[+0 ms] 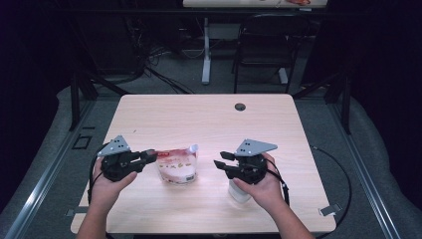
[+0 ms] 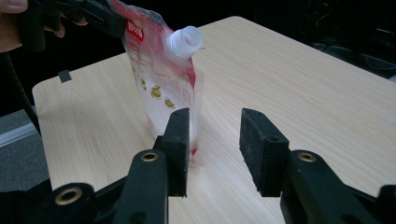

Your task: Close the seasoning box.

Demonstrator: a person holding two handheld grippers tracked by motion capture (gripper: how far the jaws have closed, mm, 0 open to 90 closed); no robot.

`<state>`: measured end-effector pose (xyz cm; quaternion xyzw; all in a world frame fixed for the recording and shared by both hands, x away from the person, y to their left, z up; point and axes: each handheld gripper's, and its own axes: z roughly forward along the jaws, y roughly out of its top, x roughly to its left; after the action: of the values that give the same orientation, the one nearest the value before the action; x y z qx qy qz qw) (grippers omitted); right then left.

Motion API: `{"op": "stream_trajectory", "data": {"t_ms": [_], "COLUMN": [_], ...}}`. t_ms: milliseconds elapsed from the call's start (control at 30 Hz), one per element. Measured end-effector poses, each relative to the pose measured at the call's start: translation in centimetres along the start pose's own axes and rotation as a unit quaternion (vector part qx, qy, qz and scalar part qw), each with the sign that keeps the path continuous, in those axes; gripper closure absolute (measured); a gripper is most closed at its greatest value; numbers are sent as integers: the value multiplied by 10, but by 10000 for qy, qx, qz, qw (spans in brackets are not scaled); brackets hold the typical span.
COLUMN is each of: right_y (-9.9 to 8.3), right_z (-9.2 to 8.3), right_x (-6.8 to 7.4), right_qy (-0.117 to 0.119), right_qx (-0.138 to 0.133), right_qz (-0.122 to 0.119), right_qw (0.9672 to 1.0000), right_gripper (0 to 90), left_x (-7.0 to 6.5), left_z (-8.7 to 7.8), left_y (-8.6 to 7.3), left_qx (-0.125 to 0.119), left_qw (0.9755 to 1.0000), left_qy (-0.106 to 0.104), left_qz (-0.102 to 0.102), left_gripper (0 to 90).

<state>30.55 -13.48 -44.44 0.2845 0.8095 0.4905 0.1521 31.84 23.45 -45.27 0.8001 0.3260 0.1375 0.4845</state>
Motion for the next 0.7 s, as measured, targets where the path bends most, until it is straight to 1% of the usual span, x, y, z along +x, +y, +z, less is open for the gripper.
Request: {"op": "stream_trajectory", "data": {"t_ms": [67,167,200,367,533,567,633,700], "right_y": [3,6,7,11,16,16,18,20], "right_z": [8,16,19,31,44,44,51,55], "right_x": [0,1,1,3,5,5,8,8], "right_qy": [62,125,157,284,382,382,403,423], "right_qx": [26,8,-20,-8,-52,-52,-111,-106], "right_qz": [6,-8,15,-28,-56,-56,-54,-60], "right_qw": [10000,9999,9999,9996,9992,9992,9991,9990], "right_gripper": [647,645,645,628,613,613,583,583], "left_x": [0,0,1,1,1,1,1,2], "left_z": [0,0,0,1,1,1,1,1], "left_y": [0,0,0,0,0,0,0,0], "left_qx": [-10,-26,-28,-31,-35,-35,-37,-33], "left_qw": [10000,10000,10000,10000,10000,10000,10000,10000], "left_qy": [3,7,2,1,5,5,0,-12], "left_qz": [-9,-39,-37,-45,-46,-46,-51,-53], "left_gripper": [758,742,741,740,740,740,740,741]}}
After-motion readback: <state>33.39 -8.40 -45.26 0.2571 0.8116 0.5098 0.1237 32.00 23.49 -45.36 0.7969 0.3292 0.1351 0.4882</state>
